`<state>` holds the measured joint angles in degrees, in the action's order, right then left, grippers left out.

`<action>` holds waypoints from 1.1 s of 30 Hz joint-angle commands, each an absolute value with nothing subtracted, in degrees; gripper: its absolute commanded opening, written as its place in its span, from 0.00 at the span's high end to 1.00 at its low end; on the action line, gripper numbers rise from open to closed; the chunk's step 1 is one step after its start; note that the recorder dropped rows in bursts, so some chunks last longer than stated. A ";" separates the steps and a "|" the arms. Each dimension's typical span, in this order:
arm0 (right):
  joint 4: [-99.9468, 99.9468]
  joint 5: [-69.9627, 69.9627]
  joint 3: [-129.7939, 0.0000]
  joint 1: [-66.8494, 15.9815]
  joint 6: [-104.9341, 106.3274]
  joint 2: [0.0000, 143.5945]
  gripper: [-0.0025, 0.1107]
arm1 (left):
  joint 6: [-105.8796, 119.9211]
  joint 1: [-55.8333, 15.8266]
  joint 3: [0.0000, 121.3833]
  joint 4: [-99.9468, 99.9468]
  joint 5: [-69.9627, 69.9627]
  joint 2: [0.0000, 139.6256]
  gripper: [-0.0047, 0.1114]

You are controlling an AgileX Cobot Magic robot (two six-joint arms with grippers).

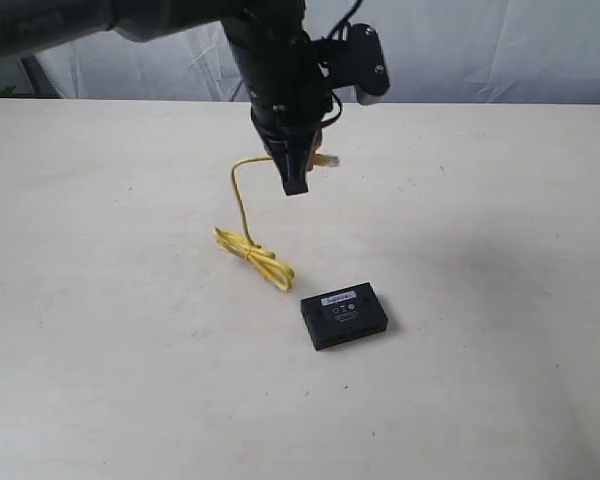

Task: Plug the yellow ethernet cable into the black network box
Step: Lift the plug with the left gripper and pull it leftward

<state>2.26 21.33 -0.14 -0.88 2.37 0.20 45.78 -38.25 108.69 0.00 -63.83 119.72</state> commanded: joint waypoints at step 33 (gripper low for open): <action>1.98 18.82 0.00 -1.16 2.41 0.00 0.99 | 44.90 -27.31 58.90 -11.83 -43.23 90.57 0.96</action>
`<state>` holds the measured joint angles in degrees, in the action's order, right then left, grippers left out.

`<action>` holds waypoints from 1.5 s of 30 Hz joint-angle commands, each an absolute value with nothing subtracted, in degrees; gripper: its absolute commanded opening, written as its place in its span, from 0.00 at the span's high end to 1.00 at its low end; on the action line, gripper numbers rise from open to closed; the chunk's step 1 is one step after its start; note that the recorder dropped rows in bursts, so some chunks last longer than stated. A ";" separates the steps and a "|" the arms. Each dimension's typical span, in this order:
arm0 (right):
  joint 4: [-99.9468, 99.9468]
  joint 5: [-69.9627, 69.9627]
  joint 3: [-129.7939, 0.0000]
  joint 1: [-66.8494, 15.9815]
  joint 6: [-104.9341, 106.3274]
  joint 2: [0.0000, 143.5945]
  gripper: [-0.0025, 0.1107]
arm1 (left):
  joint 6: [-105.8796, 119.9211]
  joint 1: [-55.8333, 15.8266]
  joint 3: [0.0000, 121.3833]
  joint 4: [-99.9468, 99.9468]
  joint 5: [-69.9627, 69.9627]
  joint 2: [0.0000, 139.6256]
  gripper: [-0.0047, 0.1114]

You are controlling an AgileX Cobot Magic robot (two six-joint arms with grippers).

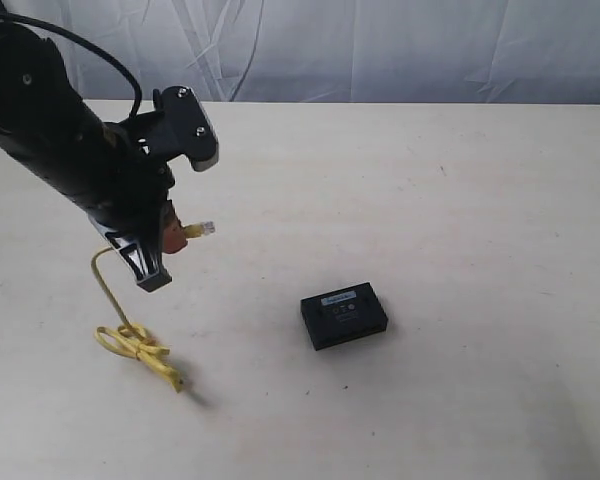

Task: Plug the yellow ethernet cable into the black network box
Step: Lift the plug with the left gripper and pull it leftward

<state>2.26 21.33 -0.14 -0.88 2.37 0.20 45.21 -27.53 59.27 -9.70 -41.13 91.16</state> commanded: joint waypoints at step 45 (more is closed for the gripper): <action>4.60 18.77 -24.43 -1.16 2.41 28.30 0.99 | 45.03 -27.31 58.90 -20.13 -39.85 90.68 0.96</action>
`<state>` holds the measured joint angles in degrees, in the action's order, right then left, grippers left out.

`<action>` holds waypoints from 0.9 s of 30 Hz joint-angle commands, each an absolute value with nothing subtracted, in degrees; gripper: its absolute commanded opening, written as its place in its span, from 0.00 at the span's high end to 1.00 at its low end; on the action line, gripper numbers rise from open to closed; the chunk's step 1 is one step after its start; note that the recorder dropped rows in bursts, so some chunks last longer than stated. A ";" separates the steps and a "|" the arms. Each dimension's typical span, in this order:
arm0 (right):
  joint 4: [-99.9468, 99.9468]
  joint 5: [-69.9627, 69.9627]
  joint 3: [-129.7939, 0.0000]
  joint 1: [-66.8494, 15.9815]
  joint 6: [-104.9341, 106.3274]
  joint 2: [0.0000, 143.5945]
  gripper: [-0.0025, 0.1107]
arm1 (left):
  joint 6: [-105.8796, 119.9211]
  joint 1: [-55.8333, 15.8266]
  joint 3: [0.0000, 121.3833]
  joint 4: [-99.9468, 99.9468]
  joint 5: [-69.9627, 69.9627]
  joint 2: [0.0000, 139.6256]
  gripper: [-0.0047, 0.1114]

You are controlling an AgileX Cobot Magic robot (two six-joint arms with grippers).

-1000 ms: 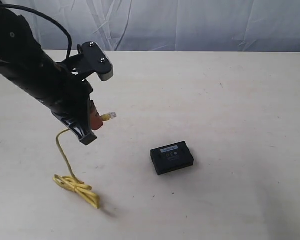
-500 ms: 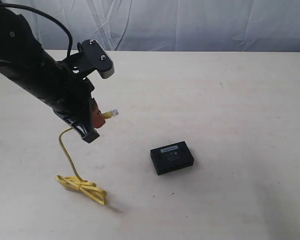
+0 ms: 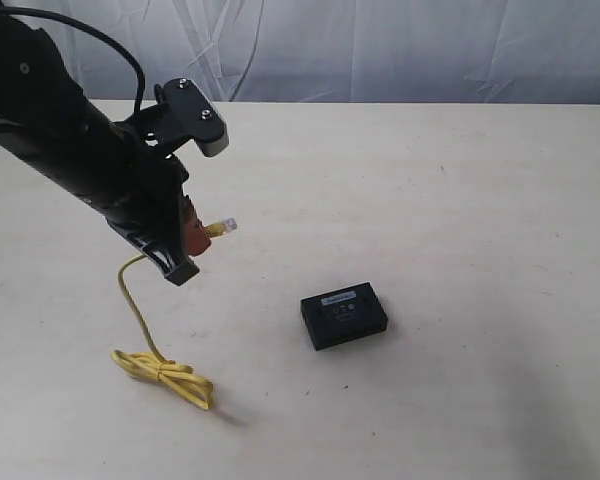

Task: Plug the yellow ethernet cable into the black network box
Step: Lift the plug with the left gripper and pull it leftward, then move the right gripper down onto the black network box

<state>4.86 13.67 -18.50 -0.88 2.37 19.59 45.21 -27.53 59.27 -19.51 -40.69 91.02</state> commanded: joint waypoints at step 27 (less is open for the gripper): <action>15.84 39.93 -60.42 -21.76 19.06 97.82 0.99 | 44.86 -27.05 58.90 -18.54 -38.55 90.68 0.96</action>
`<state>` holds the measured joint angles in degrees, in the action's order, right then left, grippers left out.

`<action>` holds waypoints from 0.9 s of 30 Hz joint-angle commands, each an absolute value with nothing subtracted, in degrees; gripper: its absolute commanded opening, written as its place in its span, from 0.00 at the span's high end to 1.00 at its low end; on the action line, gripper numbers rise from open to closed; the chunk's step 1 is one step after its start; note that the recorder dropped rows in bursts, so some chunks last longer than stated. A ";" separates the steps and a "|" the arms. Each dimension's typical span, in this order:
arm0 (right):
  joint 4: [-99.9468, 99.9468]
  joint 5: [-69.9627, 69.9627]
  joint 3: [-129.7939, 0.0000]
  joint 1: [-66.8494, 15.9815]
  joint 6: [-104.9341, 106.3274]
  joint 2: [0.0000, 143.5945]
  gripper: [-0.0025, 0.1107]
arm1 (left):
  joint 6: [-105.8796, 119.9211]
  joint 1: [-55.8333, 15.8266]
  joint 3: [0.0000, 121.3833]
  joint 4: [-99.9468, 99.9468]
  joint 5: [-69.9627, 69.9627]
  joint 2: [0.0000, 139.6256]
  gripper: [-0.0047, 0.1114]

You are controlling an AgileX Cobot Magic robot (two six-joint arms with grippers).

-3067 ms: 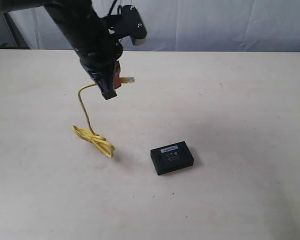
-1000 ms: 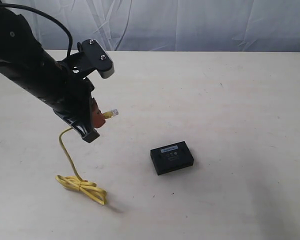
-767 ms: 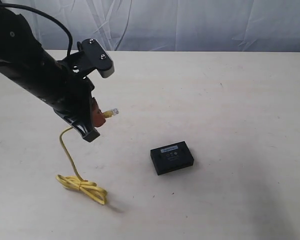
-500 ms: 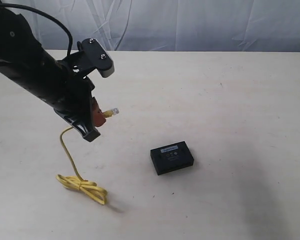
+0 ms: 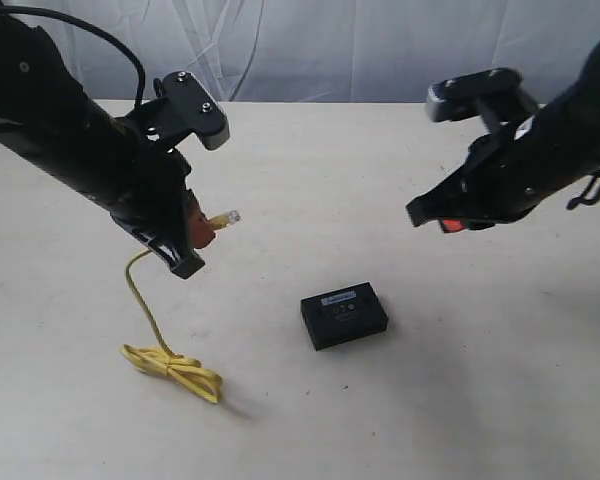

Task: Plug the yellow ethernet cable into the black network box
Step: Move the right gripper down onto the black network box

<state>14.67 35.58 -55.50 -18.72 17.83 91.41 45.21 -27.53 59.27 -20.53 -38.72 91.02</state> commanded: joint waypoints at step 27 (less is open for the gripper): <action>36.32 40.51 -63.71 -22.30 42.45 114.92 0.99 | 42.35 -22.91 58.90 -18.31 -37.05 90.68 0.96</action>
